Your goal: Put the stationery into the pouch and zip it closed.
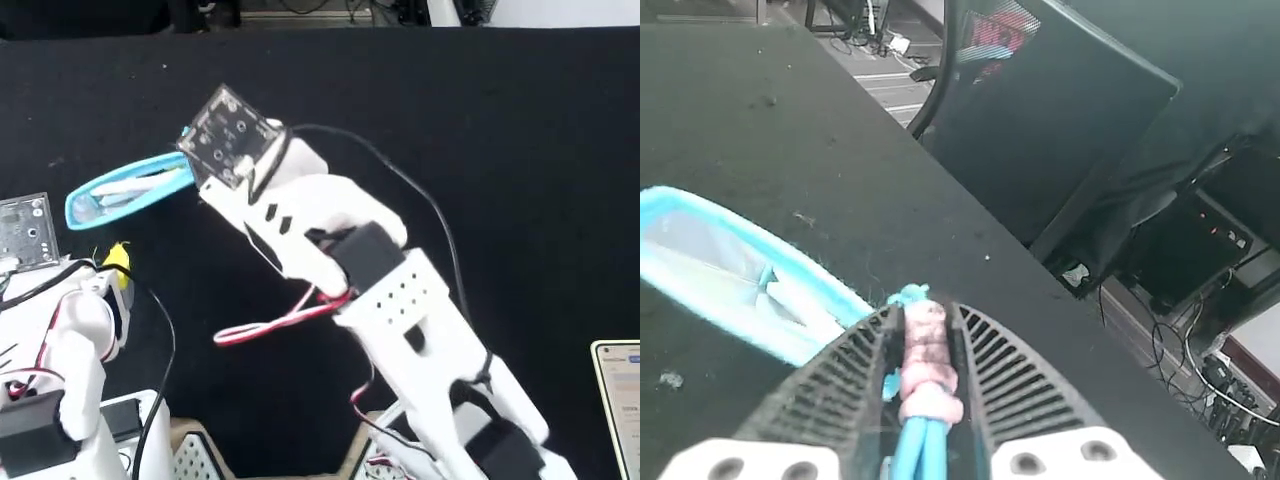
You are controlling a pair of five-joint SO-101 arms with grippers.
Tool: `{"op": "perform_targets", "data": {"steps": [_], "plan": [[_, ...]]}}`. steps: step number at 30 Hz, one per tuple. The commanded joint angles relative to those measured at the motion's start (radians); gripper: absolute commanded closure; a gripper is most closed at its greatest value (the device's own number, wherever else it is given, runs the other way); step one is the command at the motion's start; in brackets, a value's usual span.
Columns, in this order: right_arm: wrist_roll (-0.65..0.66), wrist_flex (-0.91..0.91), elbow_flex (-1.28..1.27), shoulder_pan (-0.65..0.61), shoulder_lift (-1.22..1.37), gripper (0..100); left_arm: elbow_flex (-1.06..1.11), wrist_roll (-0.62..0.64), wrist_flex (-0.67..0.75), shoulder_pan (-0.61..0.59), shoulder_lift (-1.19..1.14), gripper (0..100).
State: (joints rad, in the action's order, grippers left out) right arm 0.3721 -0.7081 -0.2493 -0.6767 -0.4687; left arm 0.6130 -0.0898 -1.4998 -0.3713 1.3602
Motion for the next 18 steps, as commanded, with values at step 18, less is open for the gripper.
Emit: {"op": "perform_targets", "data": {"steps": [18], "plan": [[0.014,-0.658,0.269,0.173,0.148,87.7,0.140,-0.163,0.106,0.150,0.005,80]]}}
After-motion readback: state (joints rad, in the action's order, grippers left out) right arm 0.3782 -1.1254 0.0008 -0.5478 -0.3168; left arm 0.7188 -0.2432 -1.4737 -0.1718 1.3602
